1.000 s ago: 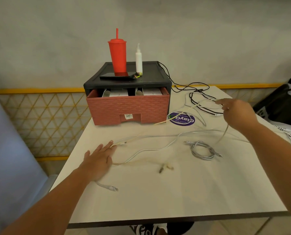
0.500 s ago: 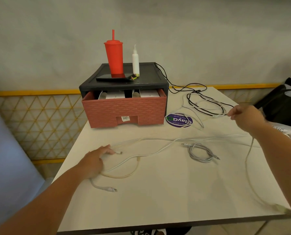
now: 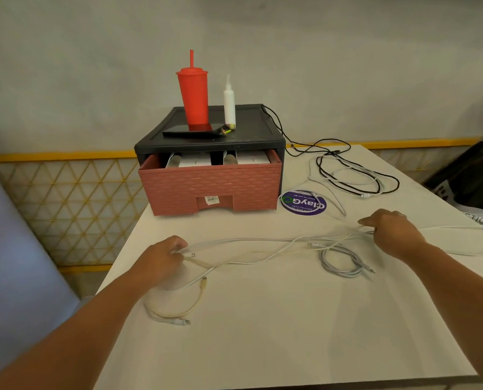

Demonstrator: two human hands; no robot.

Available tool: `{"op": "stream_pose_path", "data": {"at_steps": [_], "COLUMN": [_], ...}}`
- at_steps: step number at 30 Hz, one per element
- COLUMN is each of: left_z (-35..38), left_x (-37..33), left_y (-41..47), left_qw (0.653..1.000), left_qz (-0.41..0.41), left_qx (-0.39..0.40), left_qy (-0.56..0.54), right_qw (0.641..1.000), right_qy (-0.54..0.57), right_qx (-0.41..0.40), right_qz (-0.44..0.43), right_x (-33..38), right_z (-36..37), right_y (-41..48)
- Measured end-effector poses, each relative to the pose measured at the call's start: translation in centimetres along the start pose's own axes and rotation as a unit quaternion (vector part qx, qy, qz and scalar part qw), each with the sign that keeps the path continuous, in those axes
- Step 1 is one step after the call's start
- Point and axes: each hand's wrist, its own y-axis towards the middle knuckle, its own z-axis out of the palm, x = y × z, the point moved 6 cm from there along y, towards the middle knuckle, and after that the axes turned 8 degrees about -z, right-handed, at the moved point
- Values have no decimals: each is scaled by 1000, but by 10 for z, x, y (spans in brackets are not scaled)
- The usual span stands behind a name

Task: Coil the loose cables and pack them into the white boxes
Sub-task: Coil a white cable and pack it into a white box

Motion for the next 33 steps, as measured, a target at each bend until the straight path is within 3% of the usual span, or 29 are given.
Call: {"op": "stream_pose_path", "data": {"at_steps": [4, 9, 11, 15, 18, 20, 28, 33], "left_z": [4, 9, 14, 23, 29, 31, 38, 41], "left_x": [-21, -55, -67, -86, -98, -102, -101, -94], "left_y": [14, 33, 42, 56, 67, 74, 71, 47], "left_qw": [1000, 977, 937, 812, 723, 689, 653, 660], "left_qz": [2, -52, -89, -157, -174, -184, -186, -176], "left_qx": [14, 2, 24, 41, 40, 32, 25, 8], "left_qy": [-16, -206, -337, -560, -667, -700, -734, -730], "right_qw": [985, 970, 966, 962, 964, 963, 972, 976], "right_qy": [163, 224, 229, 209, 179, 184, 183, 157], "right_qx": [-44, -87, -105, -138, -125, -99, -13, 17], "right_qz": [20, -28, -53, -111, -151, -168, -148, -147], "right_x": [26, 71, 85, 122, 152, 167, 184, 191], "right_z": [-12, -31, -36, -47, -54, -55, -45, -57], "right_y": [12, 28, 39, 65, 86, 100, 133, 124]}}
